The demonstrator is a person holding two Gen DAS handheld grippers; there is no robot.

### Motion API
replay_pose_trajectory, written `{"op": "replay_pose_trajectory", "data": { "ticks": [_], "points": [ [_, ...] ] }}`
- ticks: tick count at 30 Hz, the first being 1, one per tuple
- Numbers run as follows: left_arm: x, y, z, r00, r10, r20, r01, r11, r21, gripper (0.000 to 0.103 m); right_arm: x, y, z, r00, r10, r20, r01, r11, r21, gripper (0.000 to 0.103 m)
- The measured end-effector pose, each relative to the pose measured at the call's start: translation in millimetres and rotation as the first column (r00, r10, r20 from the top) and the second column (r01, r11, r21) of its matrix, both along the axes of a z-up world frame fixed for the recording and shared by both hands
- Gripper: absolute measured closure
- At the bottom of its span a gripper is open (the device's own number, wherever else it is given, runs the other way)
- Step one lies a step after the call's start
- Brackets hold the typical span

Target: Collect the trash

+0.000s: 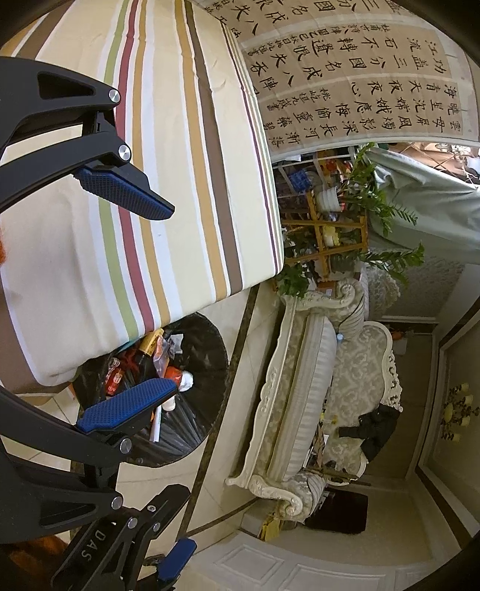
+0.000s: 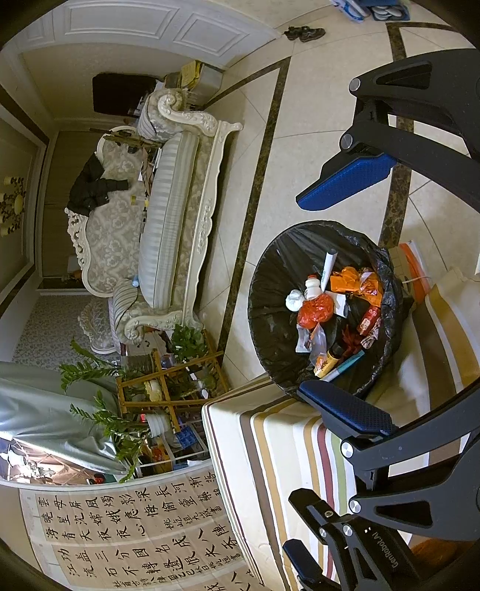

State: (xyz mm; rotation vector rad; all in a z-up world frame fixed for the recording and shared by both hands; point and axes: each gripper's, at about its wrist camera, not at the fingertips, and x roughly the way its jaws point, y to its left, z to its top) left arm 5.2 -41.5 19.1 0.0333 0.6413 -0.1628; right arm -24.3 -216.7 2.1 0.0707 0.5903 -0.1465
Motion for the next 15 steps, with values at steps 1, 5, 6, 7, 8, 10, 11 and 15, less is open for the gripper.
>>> {"op": "replay_pose_trajectory", "data": {
  "ticks": [1,5,6,7,8,10,11,15],
  "points": [
    [-0.2,-0.4,0.1,1.000,0.001,0.003,-0.001,1.000,-0.001,0.018,0.3,0.5,-0.1,1.000,0.000,0.001,0.000,1.000,-0.001,0.012],
    [-2.1,-0.1,0.7,1.000,0.016,0.026,-0.016,1.000,0.013,0.018,0.2,-1.7,1.2,1.000,0.000,0.003,0.000,1.000,0.001,0.012],
    [-2.1,0.2,0.8,0.999,0.018,0.028,-0.018,1.000,0.014,0.018,0.4,-1.2,0.7,1.000,0.000,0.002,0.000,1.000,0.000,0.012],
    [-2.0,0.1,1.0,0.999,0.019,0.029,-0.020,1.000,0.015,0.018,0.4,-1.7,1.0,1.000,0.001,0.001,-0.001,1.000,0.000,0.012],
    [-1.5,1.0,1.0,0.999,0.023,0.029,-0.024,1.000,0.018,0.018,0.4,-1.1,0.6,1.000,0.001,0.001,-0.001,1.000,0.000,0.012],
    [0.9,3.7,0.9,0.999,0.038,0.030,-0.039,0.999,0.032,0.018,2.6,-3.4,2.2,1.000,0.004,-0.003,-0.004,1.000,0.000,0.012],
    [2.3,5.2,0.4,0.999,0.040,0.027,-0.041,0.999,0.035,0.018,3.3,-3.5,2.9,1.000,0.006,-0.004,-0.006,1.000,-0.001,0.012],
    [8.6,17.6,-2.3,0.998,0.065,0.002,-0.065,0.998,0.022,0.018,8.0,1.8,4.3,1.000,0.021,-0.010,-0.021,1.000,-0.007,0.012]
  ]
}}
